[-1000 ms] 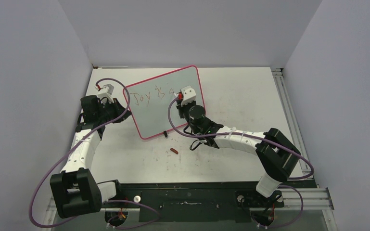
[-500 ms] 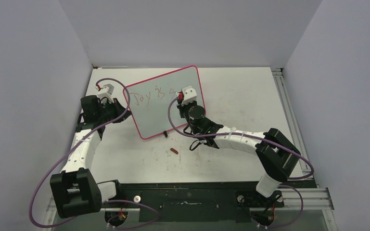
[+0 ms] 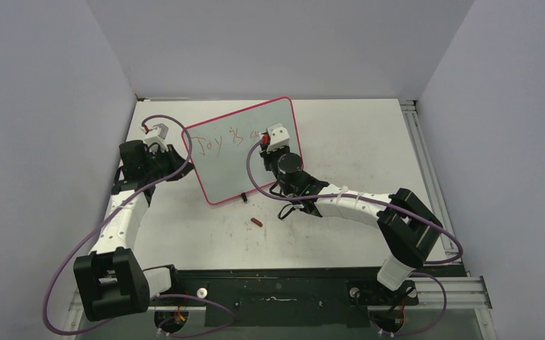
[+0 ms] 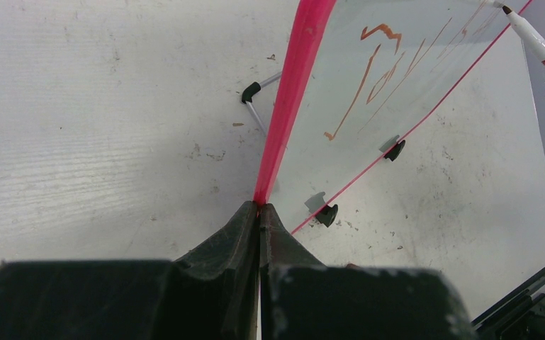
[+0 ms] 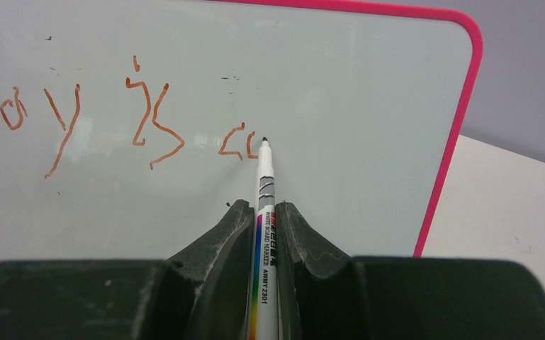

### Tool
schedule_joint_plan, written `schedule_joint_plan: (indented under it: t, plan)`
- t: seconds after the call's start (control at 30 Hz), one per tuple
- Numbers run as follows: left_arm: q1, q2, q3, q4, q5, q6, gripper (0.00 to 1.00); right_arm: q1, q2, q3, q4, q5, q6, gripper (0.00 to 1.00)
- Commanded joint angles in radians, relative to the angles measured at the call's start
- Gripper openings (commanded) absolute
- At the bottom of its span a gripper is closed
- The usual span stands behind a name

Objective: Write a sentence on the whiteboard

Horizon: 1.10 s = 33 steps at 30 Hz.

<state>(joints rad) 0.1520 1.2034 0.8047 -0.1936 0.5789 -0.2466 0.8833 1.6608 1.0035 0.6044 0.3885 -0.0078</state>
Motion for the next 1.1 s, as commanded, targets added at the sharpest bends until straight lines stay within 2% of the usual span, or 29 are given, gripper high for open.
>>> schedule_joint_plan:
  t: [0.0, 0.67, 1.07]
  plan:
    - [-0.015, -0.018, 0.033, 0.013, 0.034, 0.01, 0.0, -0.006, 0.001, 0.052, 0.033, -0.002, -0.014, 0.05]
    - [-0.015, -0.016, 0.033, 0.013, 0.03, 0.01, 0.0, 0.009, 0.005, 0.044, 0.031, -0.012, -0.016, 0.05]
    - [-0.015, -0.025, 0.034, 0.001, 0.007, 0.017, 0.0, 0.007, -0.121, -0.015, 0.017, 0.02, -0.021, 0.05]
